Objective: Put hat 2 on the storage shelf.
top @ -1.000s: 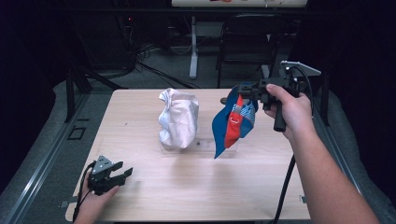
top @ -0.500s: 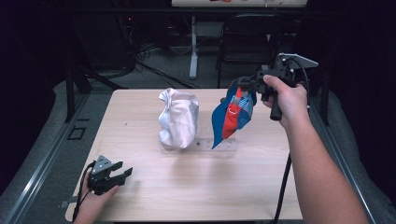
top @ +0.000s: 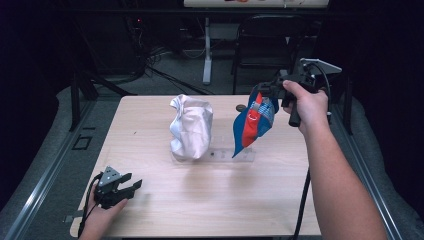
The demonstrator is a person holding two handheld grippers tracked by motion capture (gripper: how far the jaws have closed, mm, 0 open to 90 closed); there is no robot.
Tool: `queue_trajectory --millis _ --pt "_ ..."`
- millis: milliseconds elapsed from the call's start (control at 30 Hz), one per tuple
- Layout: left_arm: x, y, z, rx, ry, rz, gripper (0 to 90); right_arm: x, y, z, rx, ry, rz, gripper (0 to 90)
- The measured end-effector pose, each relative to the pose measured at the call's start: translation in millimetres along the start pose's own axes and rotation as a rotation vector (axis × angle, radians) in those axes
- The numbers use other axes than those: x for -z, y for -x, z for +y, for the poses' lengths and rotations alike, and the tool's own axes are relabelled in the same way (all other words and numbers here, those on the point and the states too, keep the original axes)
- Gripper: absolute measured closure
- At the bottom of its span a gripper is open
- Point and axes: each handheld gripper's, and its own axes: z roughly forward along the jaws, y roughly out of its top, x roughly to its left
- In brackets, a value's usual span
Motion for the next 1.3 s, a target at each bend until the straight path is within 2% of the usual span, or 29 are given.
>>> queue_trajectory --millis 133,267,400,700,967,1300 --pt "0.1 -0.4 0.0 -0.001 0.000 0.000 48.9 -5.9 2.3 1.4 0.007 -0.012 -0.029 77.8" --pt "-0.1 -0.5 0.1 0.001 0.001 0.000 48.9 -15.0 2.7 -0.1 -0.003 -0.002 -0.019 77.9" --pt "-0.8 0.3 0.1 -0.003 0.014 0.006 48.8 -22.9 6.4 -2.9 0.004 -0.024 -0.020 77.8" --pt "-2.0 0.6 0.4 0.000 0.013 0.005 48.8 -33.6 18.3 -10.0 0.006 -0.061 -0.053 77.7" --pt "-2.6 0.8 0.9 -0.005 0.008 0.002 48.7 -35.5 24.1 -14.0 0.012 -0.076 -0.065 77.7" --pt "-3.2 1.2 1.3 -0.004 0.009 0.000 48.7 -32.1 23.3 -15.7 0.027 -0.075 -0.080 77.5"
